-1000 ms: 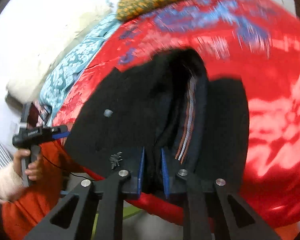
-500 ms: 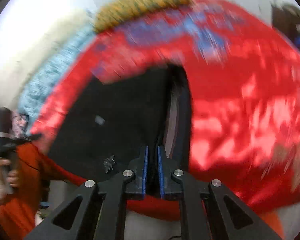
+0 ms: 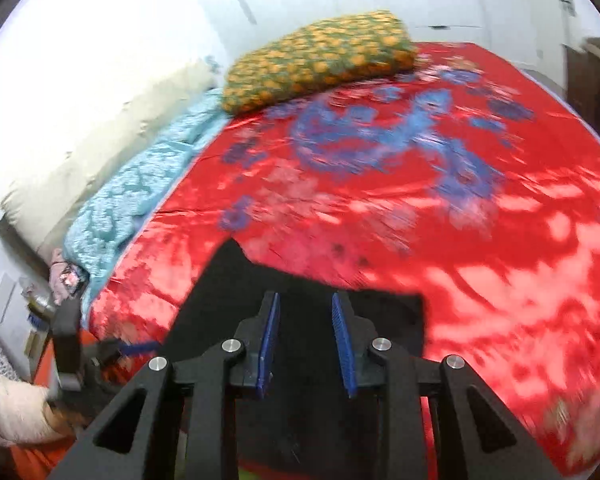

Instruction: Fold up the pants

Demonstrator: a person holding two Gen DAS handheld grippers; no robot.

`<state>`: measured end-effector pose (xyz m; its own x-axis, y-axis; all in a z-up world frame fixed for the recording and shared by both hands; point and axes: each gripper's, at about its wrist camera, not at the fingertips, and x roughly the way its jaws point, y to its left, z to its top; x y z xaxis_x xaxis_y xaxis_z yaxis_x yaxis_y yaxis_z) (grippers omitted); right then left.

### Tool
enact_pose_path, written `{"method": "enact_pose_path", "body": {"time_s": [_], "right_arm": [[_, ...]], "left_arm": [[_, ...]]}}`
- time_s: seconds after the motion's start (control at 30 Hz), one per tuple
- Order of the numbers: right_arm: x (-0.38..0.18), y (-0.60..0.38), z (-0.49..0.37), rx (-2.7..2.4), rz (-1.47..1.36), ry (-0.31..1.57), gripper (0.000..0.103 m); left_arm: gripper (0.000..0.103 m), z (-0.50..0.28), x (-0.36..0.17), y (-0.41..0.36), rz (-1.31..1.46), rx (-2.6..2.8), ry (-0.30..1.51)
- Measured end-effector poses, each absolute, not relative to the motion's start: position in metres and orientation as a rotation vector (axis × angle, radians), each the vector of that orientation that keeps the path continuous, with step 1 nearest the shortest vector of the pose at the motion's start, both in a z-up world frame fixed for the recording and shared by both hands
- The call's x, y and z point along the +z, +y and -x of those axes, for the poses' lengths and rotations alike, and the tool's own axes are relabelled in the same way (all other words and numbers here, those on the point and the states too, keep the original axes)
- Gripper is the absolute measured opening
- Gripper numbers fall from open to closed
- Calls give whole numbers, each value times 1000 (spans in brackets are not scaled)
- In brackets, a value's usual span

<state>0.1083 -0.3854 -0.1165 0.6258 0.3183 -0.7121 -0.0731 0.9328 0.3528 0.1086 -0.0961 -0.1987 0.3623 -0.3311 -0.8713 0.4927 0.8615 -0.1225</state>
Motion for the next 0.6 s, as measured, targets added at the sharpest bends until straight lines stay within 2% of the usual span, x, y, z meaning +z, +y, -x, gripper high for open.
{"method": "enact_pose_path", "body": {"time_s": [0.1, 0.13, 0.23, 0.37, 0.43, 0.6], "right_arm": [[-154, -379, -141, 183, -246, 969, 26], [-177, -385, -149, 125, -232, 1036, 16], [-200, -414, -147, 55, -342, 1053, 0], [-177, -408, -134, 53, -287, 1017, 0], [-158, -400, -121, 63, -246, 984, 5], [-126, -368, -68, 109, -155, 907, 5]], "left_arm": [[93, -104, -201, -100, -207, -526, 1065], [93, -104, -202, -100, -210, -526, 1068], [94, -102, -204, -99, -209, -530, 1080], [94, -102, -206, -96, -193, -523, 1096], [94, -104, -202, -93, -160, -519, 1103], [94, -98, -188, -84, -114, -499, 1053]]}}
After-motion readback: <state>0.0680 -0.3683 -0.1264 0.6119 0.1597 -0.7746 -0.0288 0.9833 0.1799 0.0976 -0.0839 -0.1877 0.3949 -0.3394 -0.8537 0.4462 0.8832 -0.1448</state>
